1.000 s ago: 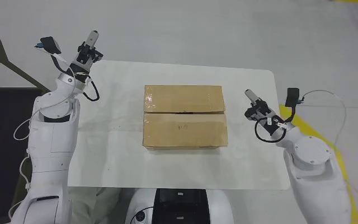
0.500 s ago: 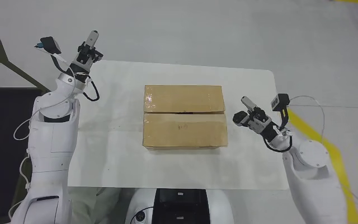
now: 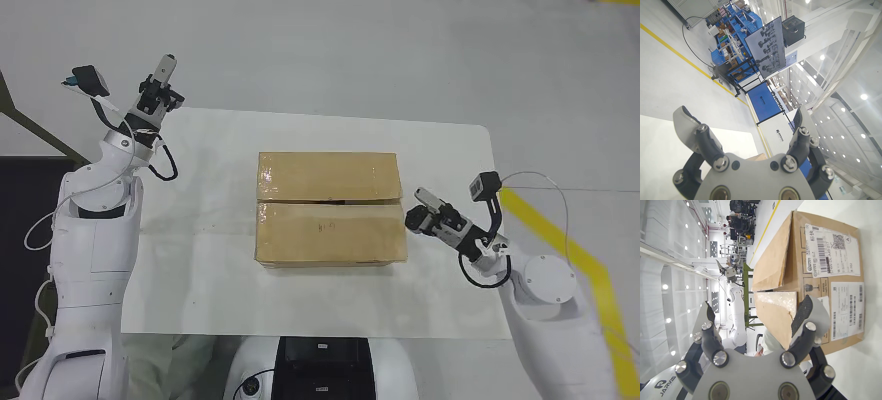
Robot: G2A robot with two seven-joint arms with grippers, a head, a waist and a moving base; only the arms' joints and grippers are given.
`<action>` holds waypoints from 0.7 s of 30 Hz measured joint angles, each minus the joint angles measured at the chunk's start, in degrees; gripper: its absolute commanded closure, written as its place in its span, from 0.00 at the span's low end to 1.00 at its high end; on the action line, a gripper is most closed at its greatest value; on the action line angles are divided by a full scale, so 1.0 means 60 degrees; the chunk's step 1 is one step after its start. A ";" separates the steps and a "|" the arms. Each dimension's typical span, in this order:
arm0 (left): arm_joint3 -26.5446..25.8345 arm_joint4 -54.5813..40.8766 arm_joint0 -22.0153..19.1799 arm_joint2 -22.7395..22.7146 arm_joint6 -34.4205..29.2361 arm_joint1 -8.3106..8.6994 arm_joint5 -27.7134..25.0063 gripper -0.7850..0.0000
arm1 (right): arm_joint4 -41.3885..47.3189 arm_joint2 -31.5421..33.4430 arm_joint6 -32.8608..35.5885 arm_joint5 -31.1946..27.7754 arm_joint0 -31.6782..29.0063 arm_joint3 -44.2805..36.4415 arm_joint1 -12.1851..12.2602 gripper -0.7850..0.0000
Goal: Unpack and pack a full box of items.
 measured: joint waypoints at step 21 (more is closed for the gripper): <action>0.0000 0.0000 0.0000 0.0000 0.0000 0.0000 0.0000 0.00 | -0.0396 -0.0254 -0.0444 -0.0258 -0.0008 0.0017 0.0047 0.00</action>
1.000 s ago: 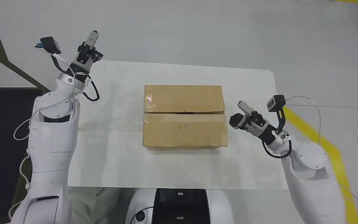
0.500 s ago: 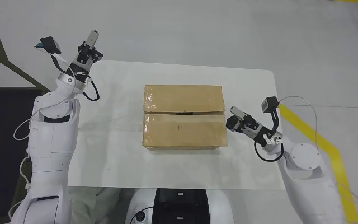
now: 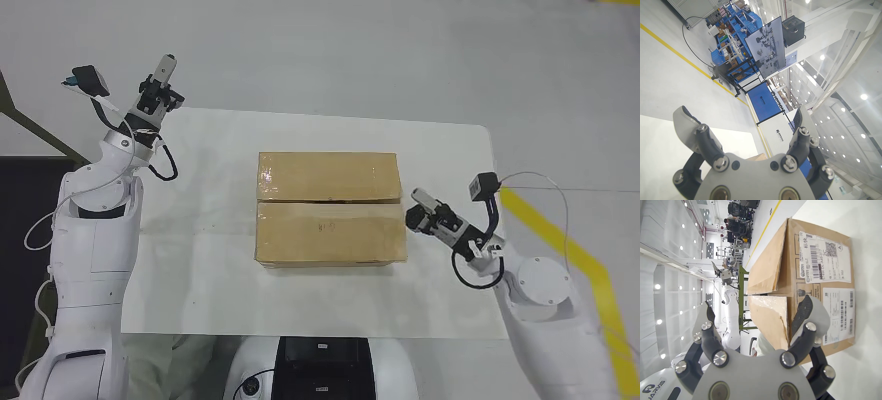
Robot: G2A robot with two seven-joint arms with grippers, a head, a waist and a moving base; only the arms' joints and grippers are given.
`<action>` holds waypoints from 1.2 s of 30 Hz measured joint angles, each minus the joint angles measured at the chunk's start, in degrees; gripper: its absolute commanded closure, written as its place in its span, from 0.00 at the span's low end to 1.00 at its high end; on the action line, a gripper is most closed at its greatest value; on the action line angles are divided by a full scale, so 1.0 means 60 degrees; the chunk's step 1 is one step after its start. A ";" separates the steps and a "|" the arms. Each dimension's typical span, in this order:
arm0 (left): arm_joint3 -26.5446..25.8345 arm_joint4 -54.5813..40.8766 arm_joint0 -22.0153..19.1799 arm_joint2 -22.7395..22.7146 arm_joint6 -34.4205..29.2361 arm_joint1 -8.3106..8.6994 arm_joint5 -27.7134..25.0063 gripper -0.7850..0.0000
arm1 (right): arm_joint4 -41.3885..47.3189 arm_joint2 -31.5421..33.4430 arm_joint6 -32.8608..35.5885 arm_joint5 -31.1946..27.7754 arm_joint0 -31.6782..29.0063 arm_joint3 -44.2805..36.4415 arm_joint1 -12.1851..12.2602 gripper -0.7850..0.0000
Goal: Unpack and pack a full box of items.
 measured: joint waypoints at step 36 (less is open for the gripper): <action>0.0000 0.0000 0.0000 0.0000 0.0000 0.0000 0.0000 0.00 | 0.2321 0.0423 0.2820 0.0235 -0.0073 -0.1092 0.0237 0.00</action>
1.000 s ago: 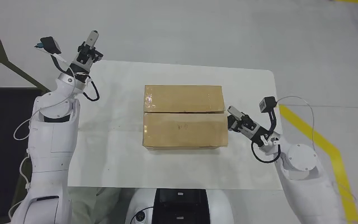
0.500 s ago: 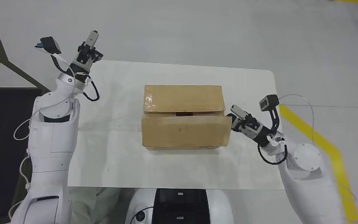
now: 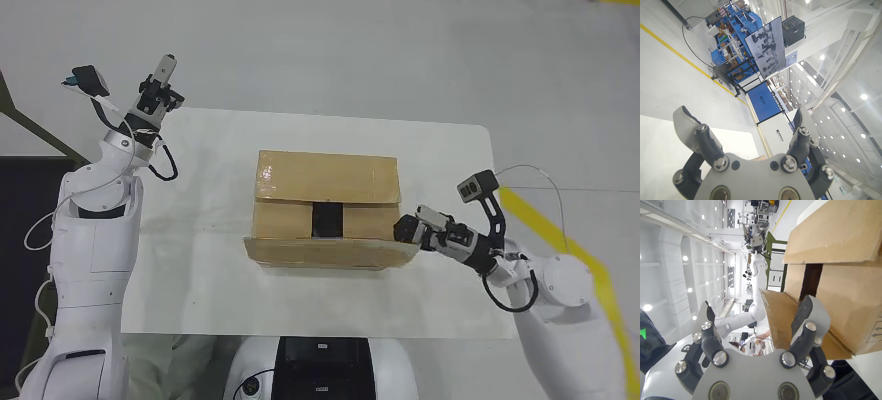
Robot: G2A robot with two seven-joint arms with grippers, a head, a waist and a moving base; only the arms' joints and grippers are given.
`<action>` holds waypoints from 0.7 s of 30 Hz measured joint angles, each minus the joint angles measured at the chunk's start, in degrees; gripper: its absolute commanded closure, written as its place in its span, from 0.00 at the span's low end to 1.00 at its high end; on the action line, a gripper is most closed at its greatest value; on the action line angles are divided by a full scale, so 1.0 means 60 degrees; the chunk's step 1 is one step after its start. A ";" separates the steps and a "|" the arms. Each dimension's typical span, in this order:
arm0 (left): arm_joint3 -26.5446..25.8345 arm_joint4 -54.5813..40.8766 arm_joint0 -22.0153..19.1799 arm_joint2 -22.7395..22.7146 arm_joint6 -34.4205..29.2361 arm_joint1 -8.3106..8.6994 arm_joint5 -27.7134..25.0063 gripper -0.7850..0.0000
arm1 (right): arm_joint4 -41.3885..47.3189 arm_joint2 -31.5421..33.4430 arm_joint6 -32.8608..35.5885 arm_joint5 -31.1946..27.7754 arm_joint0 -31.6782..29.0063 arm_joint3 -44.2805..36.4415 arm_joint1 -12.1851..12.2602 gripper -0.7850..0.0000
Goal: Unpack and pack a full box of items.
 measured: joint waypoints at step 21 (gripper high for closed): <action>0.0000 0.0000 0.0000 0.0000 0.0000 0.0000 0.0000 0.00 | 0.0043 -0.0531 0.2408 0.0614 -0.0202 -0.0792 0.0265 0.00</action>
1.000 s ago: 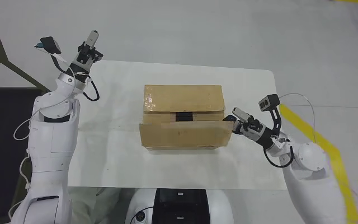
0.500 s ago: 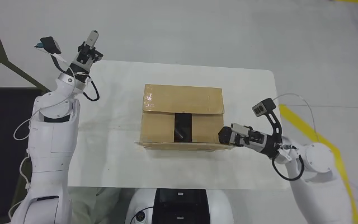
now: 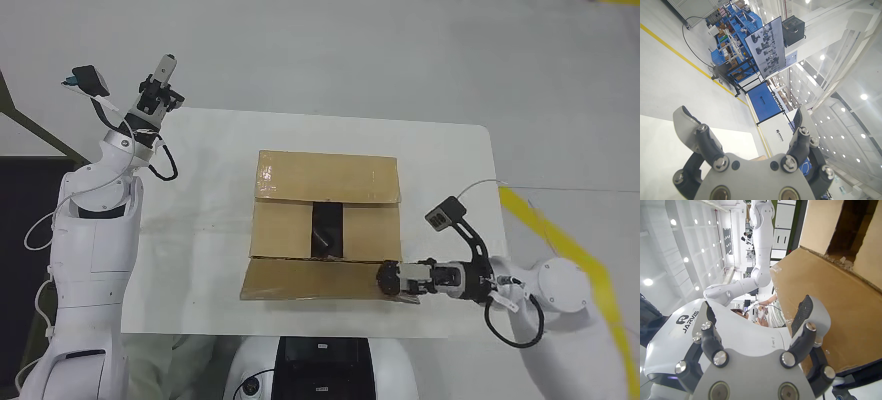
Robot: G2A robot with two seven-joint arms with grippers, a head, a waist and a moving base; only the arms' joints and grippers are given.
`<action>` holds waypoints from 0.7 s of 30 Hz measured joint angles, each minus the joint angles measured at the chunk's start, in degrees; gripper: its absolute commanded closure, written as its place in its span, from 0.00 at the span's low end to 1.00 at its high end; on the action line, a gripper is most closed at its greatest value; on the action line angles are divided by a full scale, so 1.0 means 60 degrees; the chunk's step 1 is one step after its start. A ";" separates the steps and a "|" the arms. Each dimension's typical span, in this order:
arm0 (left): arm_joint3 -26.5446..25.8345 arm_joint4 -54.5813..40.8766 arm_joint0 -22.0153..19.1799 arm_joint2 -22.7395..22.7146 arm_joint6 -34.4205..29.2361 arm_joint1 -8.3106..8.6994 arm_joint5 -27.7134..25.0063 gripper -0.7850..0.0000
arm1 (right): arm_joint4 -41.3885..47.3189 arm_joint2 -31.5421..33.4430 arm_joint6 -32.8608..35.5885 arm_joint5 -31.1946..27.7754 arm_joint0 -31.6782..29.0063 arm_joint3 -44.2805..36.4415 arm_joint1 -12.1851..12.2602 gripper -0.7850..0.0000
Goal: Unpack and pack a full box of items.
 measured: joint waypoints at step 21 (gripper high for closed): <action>0.0000 0.0000 0.0000 0.0000 0.0000 0.0000 0.0000 0.00 | -0.1474 -0.0755 0.0723 0.0566 -0.0417 0.0068 0.0296 0.00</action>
